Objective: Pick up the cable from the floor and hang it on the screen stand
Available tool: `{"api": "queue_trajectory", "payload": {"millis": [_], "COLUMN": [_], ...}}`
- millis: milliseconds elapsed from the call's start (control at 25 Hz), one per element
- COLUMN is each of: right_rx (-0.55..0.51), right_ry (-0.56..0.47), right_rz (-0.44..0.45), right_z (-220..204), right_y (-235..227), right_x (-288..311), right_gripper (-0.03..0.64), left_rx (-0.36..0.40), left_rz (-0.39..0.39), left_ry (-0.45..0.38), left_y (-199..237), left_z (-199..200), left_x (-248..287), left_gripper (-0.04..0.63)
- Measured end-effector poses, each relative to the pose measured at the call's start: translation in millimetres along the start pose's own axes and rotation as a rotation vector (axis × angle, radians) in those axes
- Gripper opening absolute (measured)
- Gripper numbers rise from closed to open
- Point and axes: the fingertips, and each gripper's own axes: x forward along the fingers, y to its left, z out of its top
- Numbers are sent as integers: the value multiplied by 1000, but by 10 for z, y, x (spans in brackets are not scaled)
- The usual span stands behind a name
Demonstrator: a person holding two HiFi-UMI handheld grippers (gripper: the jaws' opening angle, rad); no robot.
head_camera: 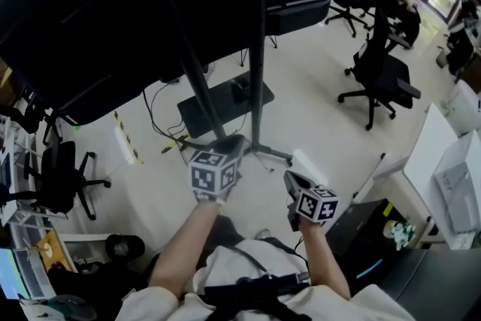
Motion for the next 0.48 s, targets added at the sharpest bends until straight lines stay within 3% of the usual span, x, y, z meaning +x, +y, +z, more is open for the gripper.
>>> {"api": "queue_trajectory", "payload": {"millis": [360, 480], "right_rx": [-56, -88], "right_ry": [-7, 11], "right_rz": [65, 113], "right_z": [17, -46], "right_y": [205, 343], "right_x": [-71, -9], "right_gripper": [33, 80], "left_rx": [91, 106], "left_rz": [-23, -20], "left_ry": [-114, -160], "left_y": [-372, -379], "left_z": [752, 969], "left_x": [-384, -604], "left_gripper": [18, 18]}}
